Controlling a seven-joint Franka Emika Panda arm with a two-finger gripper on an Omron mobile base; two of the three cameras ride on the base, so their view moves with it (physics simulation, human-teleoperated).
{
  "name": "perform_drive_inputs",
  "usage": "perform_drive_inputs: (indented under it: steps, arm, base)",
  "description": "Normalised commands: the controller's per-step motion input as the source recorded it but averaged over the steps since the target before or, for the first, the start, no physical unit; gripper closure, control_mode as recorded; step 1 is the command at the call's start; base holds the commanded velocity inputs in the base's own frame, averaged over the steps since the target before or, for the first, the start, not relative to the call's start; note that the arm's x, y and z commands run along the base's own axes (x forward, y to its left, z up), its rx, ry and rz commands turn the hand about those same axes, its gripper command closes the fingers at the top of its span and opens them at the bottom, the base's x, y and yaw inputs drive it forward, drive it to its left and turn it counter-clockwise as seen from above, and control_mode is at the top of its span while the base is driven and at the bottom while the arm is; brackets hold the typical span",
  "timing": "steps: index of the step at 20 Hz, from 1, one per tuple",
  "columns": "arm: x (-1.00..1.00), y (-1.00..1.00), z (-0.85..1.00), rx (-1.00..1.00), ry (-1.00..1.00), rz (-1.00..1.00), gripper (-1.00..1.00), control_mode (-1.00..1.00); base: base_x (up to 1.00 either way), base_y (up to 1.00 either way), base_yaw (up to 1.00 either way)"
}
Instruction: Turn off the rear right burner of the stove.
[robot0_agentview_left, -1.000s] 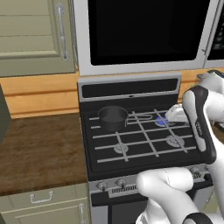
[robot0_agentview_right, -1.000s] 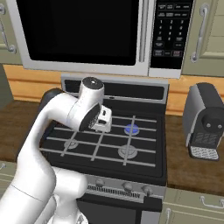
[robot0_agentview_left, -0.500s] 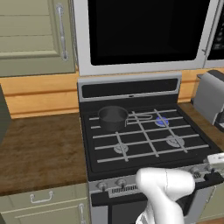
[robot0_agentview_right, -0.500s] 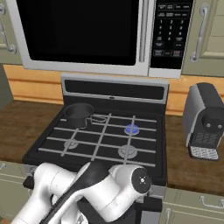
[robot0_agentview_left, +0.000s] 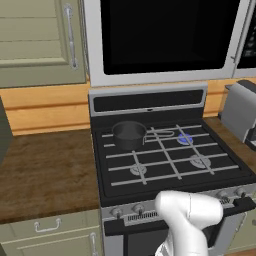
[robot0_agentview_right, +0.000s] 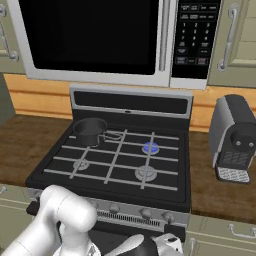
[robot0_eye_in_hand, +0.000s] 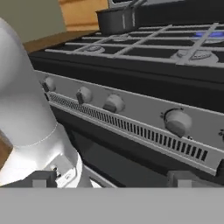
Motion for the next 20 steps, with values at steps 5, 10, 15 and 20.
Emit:
perform_drive_inputs:
  steps: [5, 10, 15, 20]
  arm:
    - [0.26, -0.01, -0.52, -0.26, -0.45, 0.04, -1.00, -1.00]
    - [0.43, 0.00, -0.15, -0.17, -0.36, 0.00, -1.00, -1.00]
    - [0.55, 0.00, -0.09, -0.11, -0.20, 0.00, -1.00, -1.00]
    - [0.53, 0.00, -0.05, -0.04, -0.06, 0.00, -1.00, -1.00]
  base:
    - [0.00, 0.00, 0.00]
    - [0.00, 0.00, 0.00]
    - [0.00, 0.00, 0.00]
    - [0.00, 0.00, 0.00]
